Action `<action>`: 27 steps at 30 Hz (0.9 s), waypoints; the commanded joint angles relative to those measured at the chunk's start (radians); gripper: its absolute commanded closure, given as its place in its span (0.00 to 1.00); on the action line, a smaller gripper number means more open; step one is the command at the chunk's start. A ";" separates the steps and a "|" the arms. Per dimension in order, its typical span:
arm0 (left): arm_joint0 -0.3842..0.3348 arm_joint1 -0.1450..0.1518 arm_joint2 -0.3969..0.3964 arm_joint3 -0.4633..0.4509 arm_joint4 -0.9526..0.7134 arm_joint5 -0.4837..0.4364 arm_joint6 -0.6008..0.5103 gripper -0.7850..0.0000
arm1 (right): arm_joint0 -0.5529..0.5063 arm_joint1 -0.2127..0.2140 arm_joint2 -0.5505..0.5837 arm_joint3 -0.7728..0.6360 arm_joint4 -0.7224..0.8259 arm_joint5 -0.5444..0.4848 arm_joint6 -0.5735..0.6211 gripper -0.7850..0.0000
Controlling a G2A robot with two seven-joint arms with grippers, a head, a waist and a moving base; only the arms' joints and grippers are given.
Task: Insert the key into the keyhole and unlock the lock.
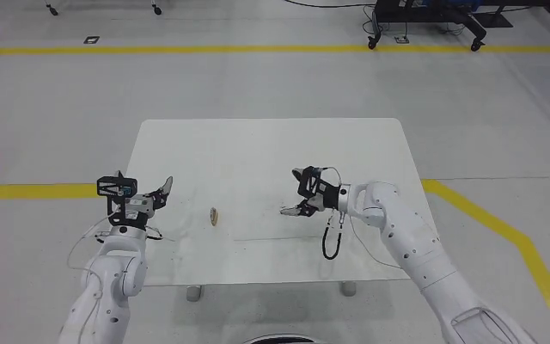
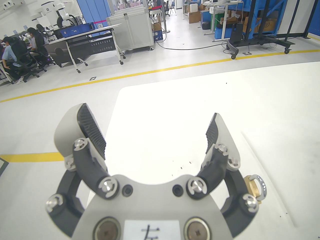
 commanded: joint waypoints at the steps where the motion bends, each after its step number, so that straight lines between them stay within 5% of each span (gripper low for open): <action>1: 0.000 0.000 0.000 0.000 0.000 0.000 0.000 0.00 | 0.026 -0.003 -0.029 0.031 -0.033 -0.024 0.023 0.00; 2: 0.000 0.000 0.000 0.000 0.000 0.000 0.000 0.00 | 0.035 -0.006 -0.041 0.051 -0.042 -0.018 0.030 0.02; 6: 0.000 0.000 0.000 0.000 0.000 0.000 0.000 0.00 | 0.071 -0.017 -0.088 0.105 -0.079 -0.006 0.035 0.53; 14: 0.000 0.000 0.000 0.000 0.000 0.000 0.000 0.00 | 0.114 -0.030 -0.158 0.160 -0.158 -0.009 0.011 0.59; 18: 0.000 0.000 0.000 0.000 0.000 0.000 0.000 0.00 | 0.131 -0.036 -0.180 0.177 -0.183 0.010 0.007 0.75; 21: 0.000 0.000 0.000 0.000 0.000 0.000 0.000 0.00 | 0.139 -0.037 -0.187 0.183 -0.204 0.033 0.002 1.00; 27: 0.000 0.000 0.000 0.000 0.000 0.000 0.000 0.00 | 0.122 -0.017 -0.149 0.127 -0.256 0.051 -0.030 1.00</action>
